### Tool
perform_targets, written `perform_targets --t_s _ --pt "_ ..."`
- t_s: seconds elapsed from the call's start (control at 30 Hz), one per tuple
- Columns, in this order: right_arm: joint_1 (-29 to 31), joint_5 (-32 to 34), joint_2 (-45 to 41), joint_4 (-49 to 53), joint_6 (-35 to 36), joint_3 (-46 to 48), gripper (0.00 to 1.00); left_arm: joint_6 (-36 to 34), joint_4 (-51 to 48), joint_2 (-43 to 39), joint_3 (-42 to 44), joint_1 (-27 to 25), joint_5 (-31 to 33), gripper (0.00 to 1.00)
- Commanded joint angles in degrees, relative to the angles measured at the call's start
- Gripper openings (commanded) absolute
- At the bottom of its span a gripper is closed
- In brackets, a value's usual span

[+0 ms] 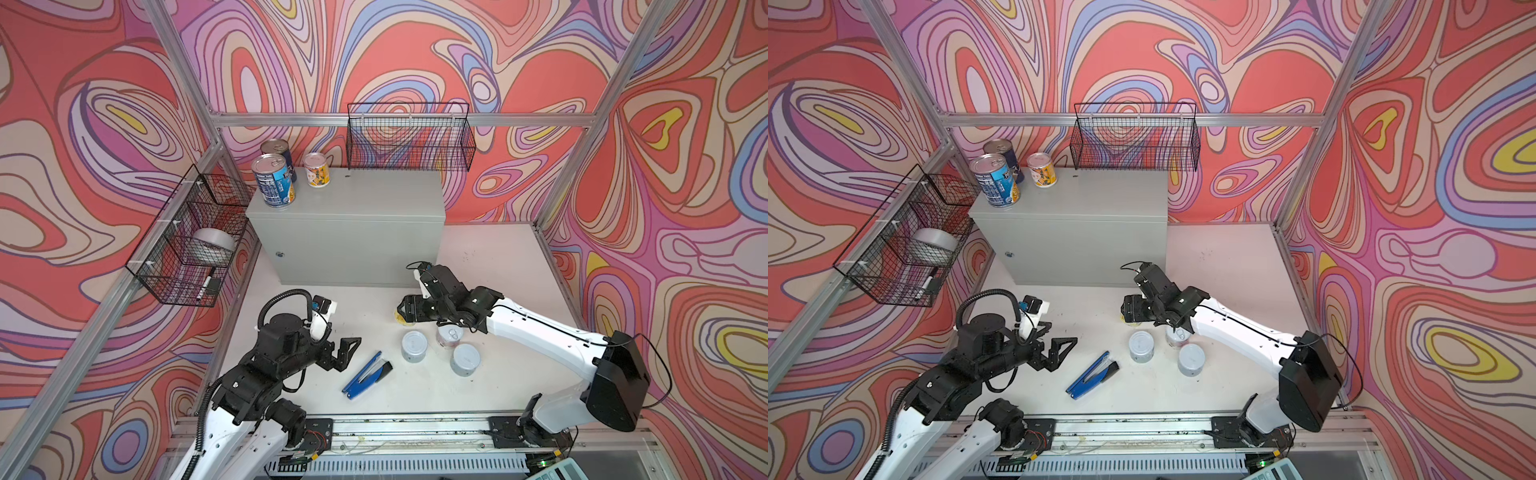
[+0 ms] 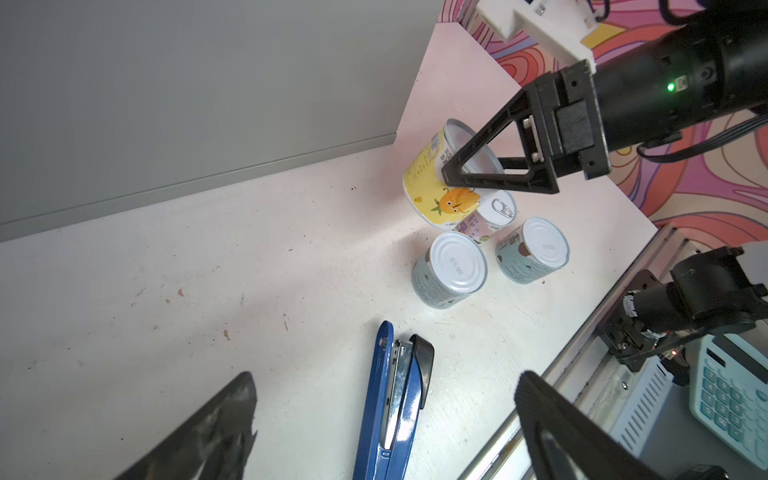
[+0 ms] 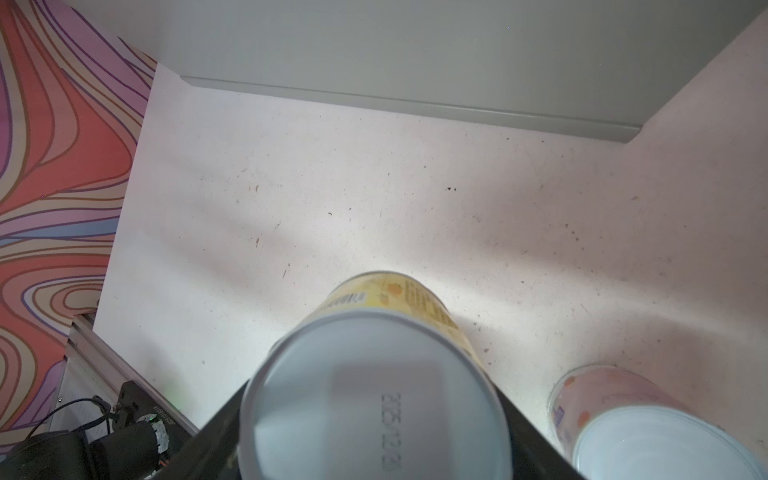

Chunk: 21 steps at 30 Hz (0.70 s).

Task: Place and organize the canned foods onto the counter
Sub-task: 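Lift the yellow-labelled can with the right gripper off the table, then move the left gripper to the held can while the right gripper holds it up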

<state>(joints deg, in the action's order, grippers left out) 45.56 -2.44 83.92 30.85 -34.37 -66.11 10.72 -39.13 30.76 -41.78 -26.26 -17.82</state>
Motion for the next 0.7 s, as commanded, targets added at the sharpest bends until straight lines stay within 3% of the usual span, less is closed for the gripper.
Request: perform_targets --t_s 0.0,0.23,0.43,0.67 --pt "0.05 -1.5 -4.16 -1.24 1.98 0.46 0.54 1.94 0.91 1.61 -0.73 -0.16 -2.27 1.0" --pt "0.05 -2.71 -9.59 -0.96 1.66 5.2 0.54 9.5 3.33 4.1 -2.78 -0.12 -3.03 1.0" --pt "0.05 -5.7 -13.73 -1.81 0.97 7.87 0.54 15.72 13.43 6.26 1.33 -0.22 -6.49 1.0" --pt "-0.03 -8.86 -15.63 -2.1 2.58 10.27 0.55 16.79 18.37 12.04 1.17 -0.29 -8.62 1.0"
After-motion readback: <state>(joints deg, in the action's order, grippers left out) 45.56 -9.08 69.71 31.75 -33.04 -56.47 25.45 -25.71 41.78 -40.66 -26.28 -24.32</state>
